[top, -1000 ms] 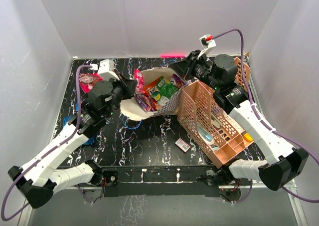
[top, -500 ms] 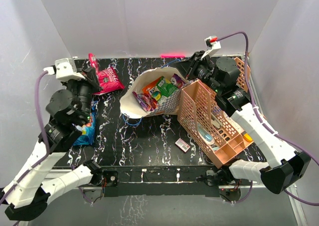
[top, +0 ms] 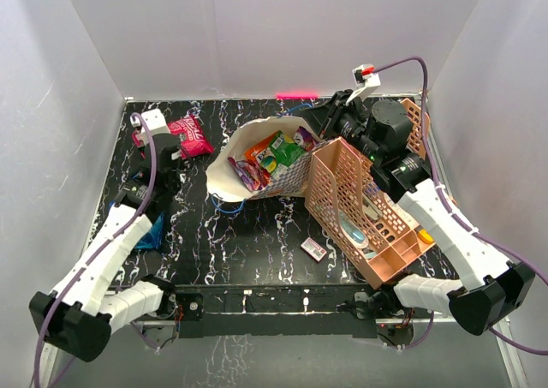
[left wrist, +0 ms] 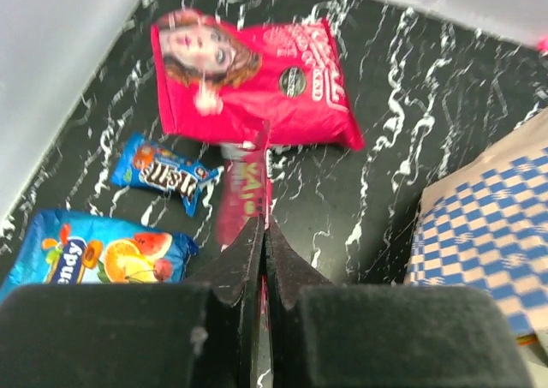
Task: Take the snacks out of the paper bag
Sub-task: Place the snack at the center of the board.
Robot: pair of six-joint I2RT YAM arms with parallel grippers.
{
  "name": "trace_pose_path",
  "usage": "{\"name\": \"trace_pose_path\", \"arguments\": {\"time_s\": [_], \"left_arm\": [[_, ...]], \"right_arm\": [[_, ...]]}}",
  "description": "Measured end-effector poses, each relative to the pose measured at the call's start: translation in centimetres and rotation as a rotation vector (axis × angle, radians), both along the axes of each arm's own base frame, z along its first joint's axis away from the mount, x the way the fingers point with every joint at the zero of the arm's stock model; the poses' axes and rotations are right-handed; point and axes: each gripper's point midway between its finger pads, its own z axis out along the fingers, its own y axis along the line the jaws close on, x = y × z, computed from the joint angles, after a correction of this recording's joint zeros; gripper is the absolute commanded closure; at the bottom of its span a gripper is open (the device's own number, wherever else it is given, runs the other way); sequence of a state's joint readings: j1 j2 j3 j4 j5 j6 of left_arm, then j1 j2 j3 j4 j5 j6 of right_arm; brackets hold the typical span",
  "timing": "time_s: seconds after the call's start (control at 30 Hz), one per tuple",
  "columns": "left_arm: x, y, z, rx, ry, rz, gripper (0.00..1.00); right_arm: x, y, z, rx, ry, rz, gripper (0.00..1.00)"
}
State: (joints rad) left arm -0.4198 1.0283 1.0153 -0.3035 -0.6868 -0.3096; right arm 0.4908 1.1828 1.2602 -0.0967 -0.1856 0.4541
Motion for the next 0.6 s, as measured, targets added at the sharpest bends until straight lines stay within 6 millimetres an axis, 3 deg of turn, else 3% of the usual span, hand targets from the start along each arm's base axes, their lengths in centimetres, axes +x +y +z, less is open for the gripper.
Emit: {"name": "trace_pose_path", "arguments": {"time_s": [0.1,0.4,0.53,0.57,0.6], "left_arm": [[0.9,0.7,-3.3,-0.068,0.085,-0.005,1.0],[3.2,-1.6,-12.4,-0.22,0.377,-0.138,1.0],[3.6,-0.7,-14.4,-0.244,0.431,-0.121,1.0],[3.8,-0.3,-14.7,-0.246,0.434,-0.109,0.97],[4.0,0.2,-15.0,-0.245,0.438,-0.093,0.79]], "right_arm": [[-0.1,-0.1,0.1,0.0,0.0,0.0,0.92],[-0.3,-0.1,0.2,0.0,-0.002,0.001,0.92],[-0.3,-0.1,0.2,-0.001,-0.002,0.004,0.92],[-0.3,-0.1,0.2,-0.002,-0.003,0.005,0.92],[-0.3,-0.1,0.2,-0.002,-0.003,0.005,0.92]]}}
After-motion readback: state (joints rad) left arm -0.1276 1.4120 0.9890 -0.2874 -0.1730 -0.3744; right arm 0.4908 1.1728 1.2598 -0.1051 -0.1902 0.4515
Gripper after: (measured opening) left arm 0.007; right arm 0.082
